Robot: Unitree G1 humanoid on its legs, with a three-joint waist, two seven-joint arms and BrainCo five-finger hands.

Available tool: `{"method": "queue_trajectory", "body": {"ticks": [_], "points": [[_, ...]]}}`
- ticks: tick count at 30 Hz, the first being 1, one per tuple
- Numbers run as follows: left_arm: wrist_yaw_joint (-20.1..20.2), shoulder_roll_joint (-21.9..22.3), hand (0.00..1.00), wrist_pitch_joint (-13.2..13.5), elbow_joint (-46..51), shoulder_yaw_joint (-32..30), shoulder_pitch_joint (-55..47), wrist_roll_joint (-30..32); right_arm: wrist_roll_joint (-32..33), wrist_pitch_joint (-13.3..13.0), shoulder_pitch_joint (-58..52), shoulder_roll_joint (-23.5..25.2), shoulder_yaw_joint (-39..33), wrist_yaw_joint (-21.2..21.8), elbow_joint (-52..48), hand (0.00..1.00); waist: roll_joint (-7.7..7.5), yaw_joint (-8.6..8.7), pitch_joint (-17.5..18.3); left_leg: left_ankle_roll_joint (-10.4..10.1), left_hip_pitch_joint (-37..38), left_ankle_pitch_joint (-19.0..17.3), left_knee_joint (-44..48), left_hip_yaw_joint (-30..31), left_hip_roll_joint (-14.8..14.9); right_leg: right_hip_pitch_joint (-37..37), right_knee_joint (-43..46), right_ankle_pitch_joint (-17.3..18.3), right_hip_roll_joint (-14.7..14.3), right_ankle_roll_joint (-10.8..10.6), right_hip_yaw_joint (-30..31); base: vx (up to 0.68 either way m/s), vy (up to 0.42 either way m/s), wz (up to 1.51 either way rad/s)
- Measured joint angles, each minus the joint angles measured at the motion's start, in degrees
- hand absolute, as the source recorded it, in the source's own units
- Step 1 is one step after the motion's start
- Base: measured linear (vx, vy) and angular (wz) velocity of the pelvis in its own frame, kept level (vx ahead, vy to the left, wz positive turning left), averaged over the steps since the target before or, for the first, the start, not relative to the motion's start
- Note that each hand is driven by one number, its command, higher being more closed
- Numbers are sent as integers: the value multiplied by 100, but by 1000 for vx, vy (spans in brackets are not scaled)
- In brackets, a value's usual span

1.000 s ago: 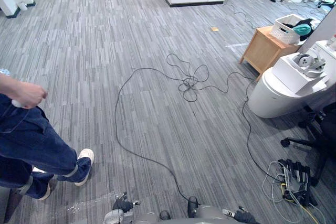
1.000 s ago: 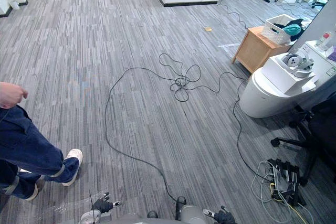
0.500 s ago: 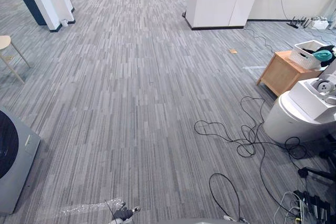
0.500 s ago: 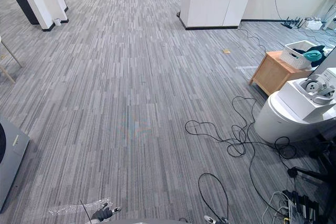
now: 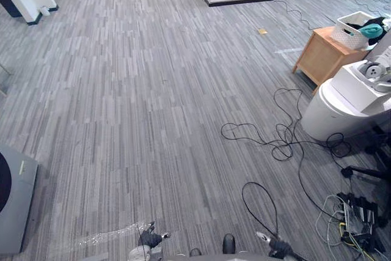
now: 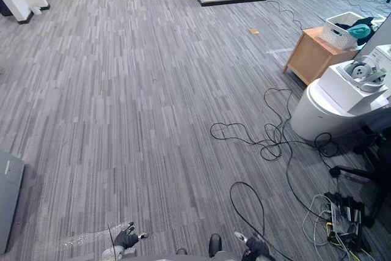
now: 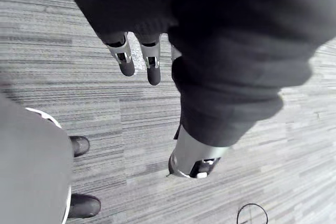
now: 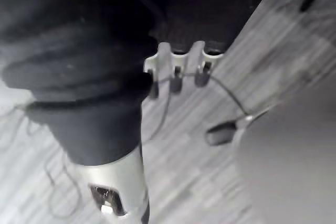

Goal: Organize washtable

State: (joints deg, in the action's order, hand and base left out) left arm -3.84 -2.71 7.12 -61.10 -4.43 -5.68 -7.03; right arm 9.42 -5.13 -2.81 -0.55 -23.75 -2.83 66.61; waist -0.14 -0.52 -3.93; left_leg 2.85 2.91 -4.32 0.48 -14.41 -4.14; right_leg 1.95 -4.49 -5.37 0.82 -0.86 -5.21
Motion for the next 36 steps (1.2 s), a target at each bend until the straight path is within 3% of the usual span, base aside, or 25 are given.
{"method": "queue_trajectory", "body": {"ticks": [10, 12, 14, 16, 18, 19, 21, 22, 23, 25, 26, 27, 28, 29, 30, 31, 32, 33, 35, 36], "points": [[-12, 85, 0, -15, -6, -294, -6, -47, -101, 120, 9, 5, 259, 47, -60, 0, -3, -28, -53, 26, -50, -293, 120, 12, 61, -24, -11, -1, -6, -53, 26, -49, 3, -3], [-13, 88, 0, -14, 67, -296, 8, -85, -81, 118, 30, -12, 356, 50, -152, 0, 15, -22, -136, 49, -228, -529, 437, 52, 124, 359, 787, 430, 26, -61, -103, -34, 11, 2], [-10, 18, 0, -14, 134, -290, 47, -119, -24, 96, 12, 10, 430, 70, -375, 0, -87, -18, -340, 211, -226, -743, 717, 139, 75, 1047, 2536, 1096, 265, -99, -243, 67, 9, 23], [-14, -47, 0, -25, 157, -289, 106, -108, 91, 51, 19, 38, 439, 125, -520, 0, -156, -7, -499, 322, -39, -850, 812, 348, 37, 1603, 3934, 1416, 428, -239, -243, 151, -22, 41], [-19, -82, 0, -52, 139, -289, 112, -60, 246, 16, 28, 45, 451, 186, -527, 0, -204, 58, -522, 196, 155, -967, 831, 633, 83, 1907, 4276, 1632, 498, -307, -236, 283, -59, 64], [-20, -82, 0, -53, 133, -289, 117, -59, 269, 9, 32, 39, 446, 186, -532, 0, -201, 65, -523, 180, 167, -997, 846, 671, 100, 1964, 4250, 1644, 511, -313, -241, 469, -103, 82], [-24, -73, 0, -68, 36, -250, 219, 26, 496, -7, 128, -2, 400, 184, -574, 0, -94, 155, -600, -76, 225, -1244, 973, 920, 300, 2352, 3391, 1593, 533, -416, -239, 406, -105, 62], [-25, -57, 0, -68, 26, -222, 252, 97, 551, -10, 134, -21, 401, 184, -640, 0, -49, 156, -664, -175, 366, -1316, 933, 985, 388, 2411, 2821, 1388, 534, -429, -246, 543, -172, 37], [-25, -30, 0, -69, 8, -219, 293, 179, 591, -20, 136, -31, 382, 184, -729, 0, -21, 163, -781, -334, 743, -1418, 736, 1091, 499, 2426, 1917, 959, 549, -481, -257, 576, -198, 40], [-24, -20, 0, -99, -29, -216, 254, 336, 596, -25, 139, -10, 301, 185, -768, 0, -4, 295, -770, -538, 1107, -1581, 513, 1197, 680, 2465, 1663, 833, 556, -388, -271, 633, -299, 57], [-13, -22, 0, -141, -35, -220, 171, 404, 600, -29, 123, 5, 261, 177, -812, 0, 7, 381, -740, -729, 1256, -1690, 623, 1350, 857, 2554, 2064, 830, 538, -293, -260, 541, -309, 67], [-9, -23, 0, -151, -32, -227, 161, 445, 593, -25, 132, 5, 232, 175, -777, 0, -5, 369, -726, -791, 1209, -1729, 890, 1414, 930, 2630, 2313, 485, 479, -174, -240, 721, -439, 64], [-17, 53, 0, -175, -8, -279, 200, 435, 588, 19, 158, -44, 207, 187, -714, 0, 87, 282, -625, -828, 887, -1708, 1683, 1535, 1197, 2662, 2549, 96, 279, -30, -264, 610, -375, 12], [-4, 151, 0, -187, 6, -375, 201, 427, 577, 73, 272, -141, 218, 180, -671, 0, 331, 221, -561, -820, 368, -1329, 2684, 1576, 1495, 2616, 2640, 373, 9, 120, -446, 926, -577, -4], [-3, 210, 0, -190, 30, -469, 217, 430, 576, 90, 316, -147, 230, 177, -647, 0, 376, 218, -558, -634, 112, -933, 3204, 1561, 1547, 2543, 2656, 503, -90, 203, -467, 951, -556, -29], [-22, 253, 0, -219, 82, -548, 222, 375, 573, 123, 333, -154, 328, 174, -640, 0, 458, 197, -587, -358, -366, 305, 4267, 1559, 1689, 2148, 2420, 671, -286, 343, -440, 982, -532, -46], [-43, 253, 0, -230, 169, -518, 229, 375, 575, 149, 337, -219, 458, 167, -577, 0, 504, 110, -588, -310, -739, 203, 5289, 1452, 1882, 1566, 2066, 737, -508, 447, -331, 826, -416, -55], [-71, 246, 0, -228, 248, -515, 227, 378, 580, 163, 337, -209, 461, 160, -527, 0, 475, 86, -612, -273, -860, 26, 5710, 1354, 1944, 1238, 1907, 770, -598, 497, -233, 787, -383, -51], [-146, 140, 0, -219, 579, -393, 233, 385, 603, 152, 277, -104, 540, 152, -460, 0, 209, -13, -738, -317, -1401, -656, 6370, 1266, 1704, 30, 1462, 900, -641, 694, 45, 767, -335, -35], [-149, 115, 0, -205, 783, -248, 236, 432, 598, 155, 292, -95, 681, 154, -448, 0, 168, -35, -734, -343, -1896, -891, 6282, 1258, 1500, -348, 1299, 943, -634, 759, 184, 652, -224, -31]]}}
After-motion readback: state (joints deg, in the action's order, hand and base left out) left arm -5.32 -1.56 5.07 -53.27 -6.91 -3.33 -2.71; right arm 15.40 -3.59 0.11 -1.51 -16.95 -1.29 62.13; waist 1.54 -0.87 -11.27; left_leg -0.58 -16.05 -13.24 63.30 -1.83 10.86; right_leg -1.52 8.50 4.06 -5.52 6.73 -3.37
